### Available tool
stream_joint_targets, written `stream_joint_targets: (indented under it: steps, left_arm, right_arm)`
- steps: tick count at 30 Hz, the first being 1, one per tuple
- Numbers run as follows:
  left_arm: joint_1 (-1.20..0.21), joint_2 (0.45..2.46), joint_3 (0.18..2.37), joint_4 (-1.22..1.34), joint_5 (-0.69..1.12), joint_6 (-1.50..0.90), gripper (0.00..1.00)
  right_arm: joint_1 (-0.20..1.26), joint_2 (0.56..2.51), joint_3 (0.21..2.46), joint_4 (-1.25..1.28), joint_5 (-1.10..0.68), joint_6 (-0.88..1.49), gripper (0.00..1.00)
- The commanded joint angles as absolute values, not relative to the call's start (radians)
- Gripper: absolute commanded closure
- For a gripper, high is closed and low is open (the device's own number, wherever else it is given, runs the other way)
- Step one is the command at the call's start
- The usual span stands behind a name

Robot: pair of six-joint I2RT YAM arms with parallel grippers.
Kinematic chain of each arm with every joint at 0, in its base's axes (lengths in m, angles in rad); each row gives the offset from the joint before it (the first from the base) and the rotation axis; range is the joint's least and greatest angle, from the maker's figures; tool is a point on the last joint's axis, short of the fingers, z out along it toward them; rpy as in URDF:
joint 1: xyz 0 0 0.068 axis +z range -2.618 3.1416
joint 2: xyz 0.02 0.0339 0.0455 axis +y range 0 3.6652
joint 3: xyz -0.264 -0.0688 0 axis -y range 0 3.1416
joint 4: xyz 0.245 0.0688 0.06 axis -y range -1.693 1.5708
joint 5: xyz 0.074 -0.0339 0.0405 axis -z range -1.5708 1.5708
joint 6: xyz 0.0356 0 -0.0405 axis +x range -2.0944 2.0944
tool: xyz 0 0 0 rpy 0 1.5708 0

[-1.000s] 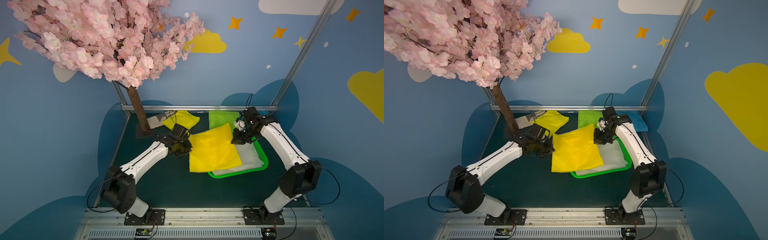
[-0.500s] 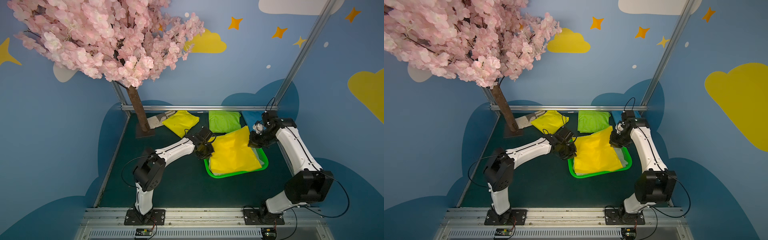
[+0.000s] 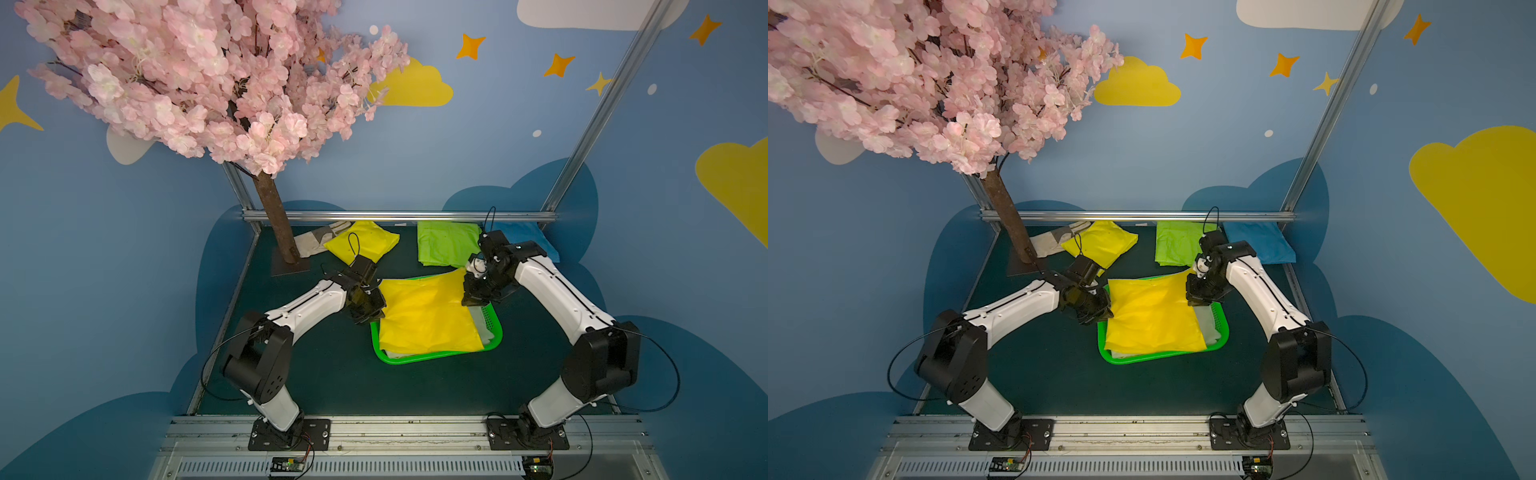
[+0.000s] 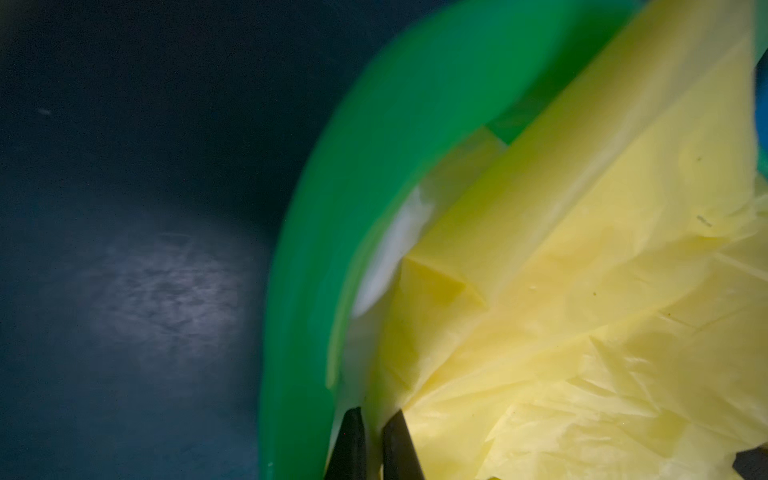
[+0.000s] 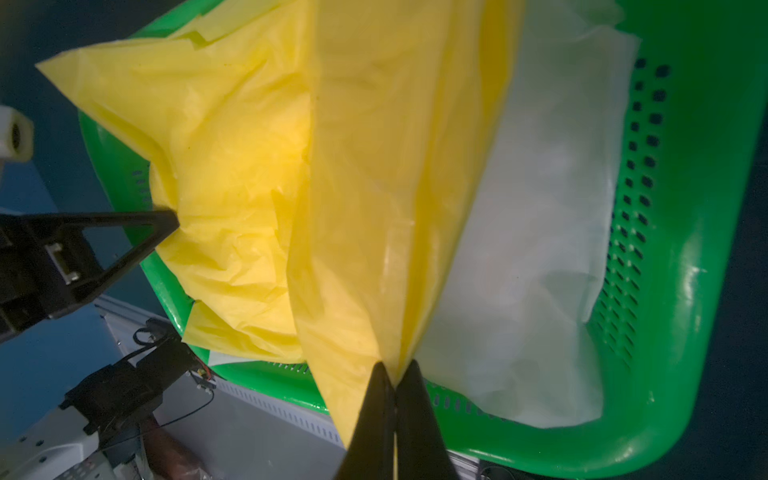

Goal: Put the folded raincoat in the basket
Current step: Move the basket to the center of the board, then place the raincoat in the basket.

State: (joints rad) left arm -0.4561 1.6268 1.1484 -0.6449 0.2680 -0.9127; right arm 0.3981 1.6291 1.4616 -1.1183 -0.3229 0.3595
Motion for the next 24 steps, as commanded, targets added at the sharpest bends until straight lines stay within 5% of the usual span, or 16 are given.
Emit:
stream_joint_targets:
  steps: [1,11,24]
  left_arm:
    - [-0.38,1.542,1.124,-0.798,0.277,-0.779,0.98]
    - [-0.3,1.377,1.111,-0.869,0.385,-0.78,0.98]
    - [-0.382,1.491,1.07,-0.763,0.413,-0.811,0.98]
  right_arm:
    - [0.493,1.666,1.481,-1.048,-0.364,0.453,1.0]
    - [0.465,1.692,1.6,-1.144,-0.366,0.405,1.0]
    - [0.345,1.626,1.376,-1.1,-0.395,0.339,1.0]
